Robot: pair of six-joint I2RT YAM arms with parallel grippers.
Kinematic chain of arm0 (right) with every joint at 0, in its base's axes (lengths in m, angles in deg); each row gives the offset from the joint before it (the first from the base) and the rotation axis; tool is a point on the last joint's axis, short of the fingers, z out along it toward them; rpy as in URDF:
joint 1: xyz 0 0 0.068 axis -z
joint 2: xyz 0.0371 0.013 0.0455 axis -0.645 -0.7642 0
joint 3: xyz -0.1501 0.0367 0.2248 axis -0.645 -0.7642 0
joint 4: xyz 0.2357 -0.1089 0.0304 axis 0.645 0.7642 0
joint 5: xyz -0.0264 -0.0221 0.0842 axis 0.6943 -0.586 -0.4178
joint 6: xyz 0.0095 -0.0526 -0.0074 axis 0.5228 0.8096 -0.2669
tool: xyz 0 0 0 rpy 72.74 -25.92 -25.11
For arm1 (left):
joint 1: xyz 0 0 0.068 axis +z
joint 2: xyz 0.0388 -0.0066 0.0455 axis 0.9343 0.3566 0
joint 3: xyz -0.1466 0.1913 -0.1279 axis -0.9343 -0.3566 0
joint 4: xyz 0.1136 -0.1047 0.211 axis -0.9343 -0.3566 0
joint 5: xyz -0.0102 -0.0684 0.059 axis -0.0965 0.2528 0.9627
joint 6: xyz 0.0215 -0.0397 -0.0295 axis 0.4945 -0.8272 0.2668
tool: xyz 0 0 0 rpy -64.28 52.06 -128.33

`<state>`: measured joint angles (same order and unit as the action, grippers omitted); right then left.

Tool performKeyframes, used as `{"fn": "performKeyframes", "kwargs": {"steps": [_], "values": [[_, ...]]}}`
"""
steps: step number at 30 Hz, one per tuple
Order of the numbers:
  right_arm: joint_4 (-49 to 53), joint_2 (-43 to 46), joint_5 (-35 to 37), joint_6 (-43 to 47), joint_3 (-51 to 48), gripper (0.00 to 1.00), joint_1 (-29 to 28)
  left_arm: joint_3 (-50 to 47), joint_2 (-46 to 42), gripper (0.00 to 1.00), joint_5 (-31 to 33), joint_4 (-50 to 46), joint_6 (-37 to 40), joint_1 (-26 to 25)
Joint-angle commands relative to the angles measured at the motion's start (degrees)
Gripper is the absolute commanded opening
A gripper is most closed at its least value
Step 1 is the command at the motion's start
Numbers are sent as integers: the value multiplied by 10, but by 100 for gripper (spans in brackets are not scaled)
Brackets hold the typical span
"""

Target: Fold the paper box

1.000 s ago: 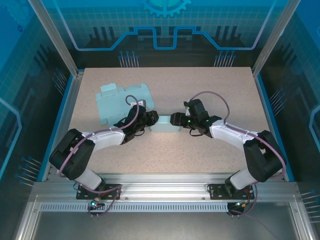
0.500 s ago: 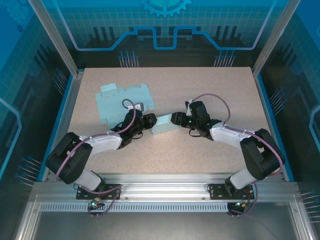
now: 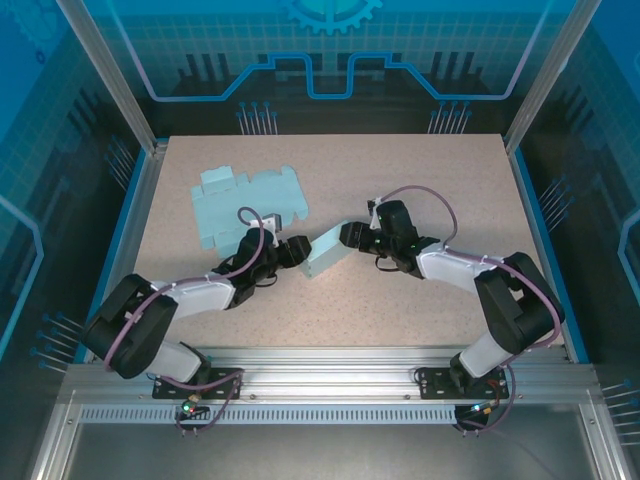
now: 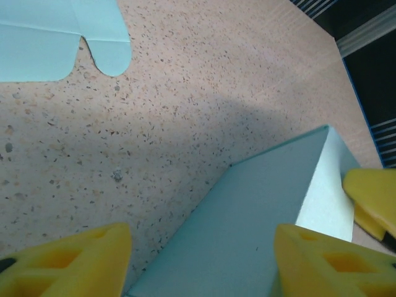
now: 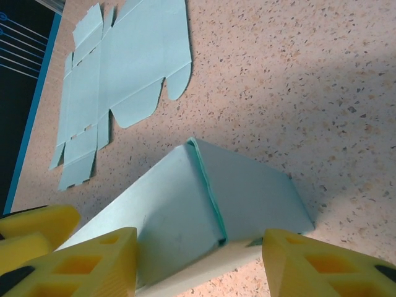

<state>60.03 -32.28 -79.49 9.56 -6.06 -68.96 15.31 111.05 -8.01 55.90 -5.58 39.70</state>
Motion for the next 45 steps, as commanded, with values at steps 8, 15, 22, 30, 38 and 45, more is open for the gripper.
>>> {"fn": "performKeyframes", "kwargs": {"steps": [8, 15, 22, 30, 38, 45], "values": [[128, -46, 30, 7, -11, 54, 12, 2, -109, 74, -38, -155, 59, 2], [127, -52, 23, 6, -3, 53, 12, 5, -148, 76, -78, -182, 48, 2], [130, -52, 24, 6, -1, 53, 11, 20, -84, 72, -89, -183, 54, 2], [130, -56, 27, 7, -5, 53, 11, 14, -35, 46, -89, -170, 47, 2], [134, -60, 21, 9, 2, 53, 11, 14, -54, 64, -75, -187, 68, 2], [148, -45, 31, 13, 3, 53, 10, 96, -120, 93, -23, -232, 187, -2]]}}
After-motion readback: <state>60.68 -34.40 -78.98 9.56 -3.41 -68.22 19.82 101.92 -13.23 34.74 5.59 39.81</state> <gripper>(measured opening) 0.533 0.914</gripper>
